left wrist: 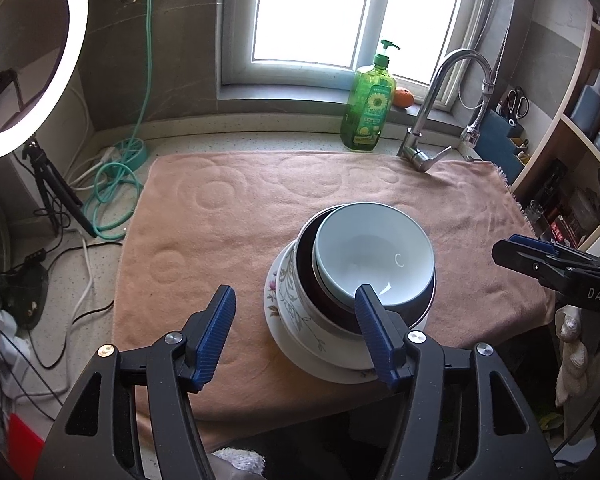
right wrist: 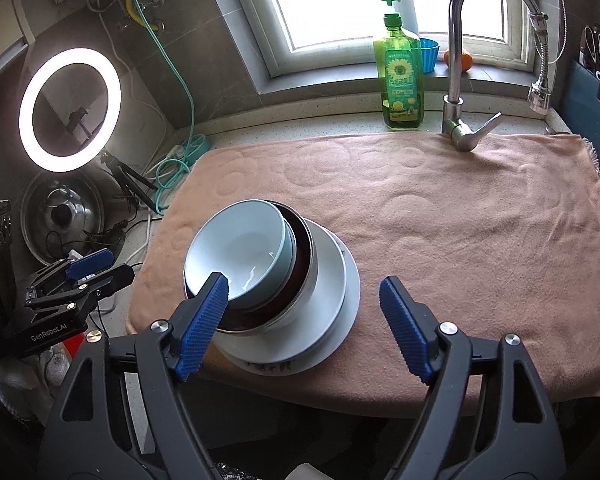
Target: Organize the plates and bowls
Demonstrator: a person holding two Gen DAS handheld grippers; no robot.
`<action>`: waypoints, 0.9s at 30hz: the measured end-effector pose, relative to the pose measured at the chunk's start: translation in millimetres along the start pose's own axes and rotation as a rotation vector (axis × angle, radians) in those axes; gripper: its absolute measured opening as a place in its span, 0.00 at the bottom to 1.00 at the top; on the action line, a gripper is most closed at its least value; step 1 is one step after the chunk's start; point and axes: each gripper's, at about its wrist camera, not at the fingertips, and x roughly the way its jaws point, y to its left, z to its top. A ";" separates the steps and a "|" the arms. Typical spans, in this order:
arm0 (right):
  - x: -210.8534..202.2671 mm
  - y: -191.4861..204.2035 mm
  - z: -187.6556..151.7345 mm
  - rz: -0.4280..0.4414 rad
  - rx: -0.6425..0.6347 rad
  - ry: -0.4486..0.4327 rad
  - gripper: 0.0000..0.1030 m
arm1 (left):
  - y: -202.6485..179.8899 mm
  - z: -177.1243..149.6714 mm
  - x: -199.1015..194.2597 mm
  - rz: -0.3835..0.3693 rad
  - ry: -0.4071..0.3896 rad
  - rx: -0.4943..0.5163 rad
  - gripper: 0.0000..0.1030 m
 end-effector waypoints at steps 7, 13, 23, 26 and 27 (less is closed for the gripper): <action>-2.8 2.5 2.6 -0.009 -0.019 -0.015 0.78 | 2.2 3.4 -0.4 0.010 -0.008 -0.019 0.76; -2.4 0.4 3.7 -0.014 -0.013 -0.016 0.78 | 8.5 5.2 3.8 -0.002 0.018 -0.063 0.76; 1.7 -3.5 3.3 -0.013 -0.002 -0.006 0.79 | 3.8 6.0 2.5 0.029 0.011 -0.038 0.76; 2.7 -4.3 3.9 -0.013 0.001 -0.006 0.79 | 3.0 7.4 2.3 0.034 0.008 -0.032 0.76; 2.8 -4.4 3.9 -0.012 0.000 -0.005 0.79 | 3.3 7.8 2.5 0.035 0.007 -0.033 0.76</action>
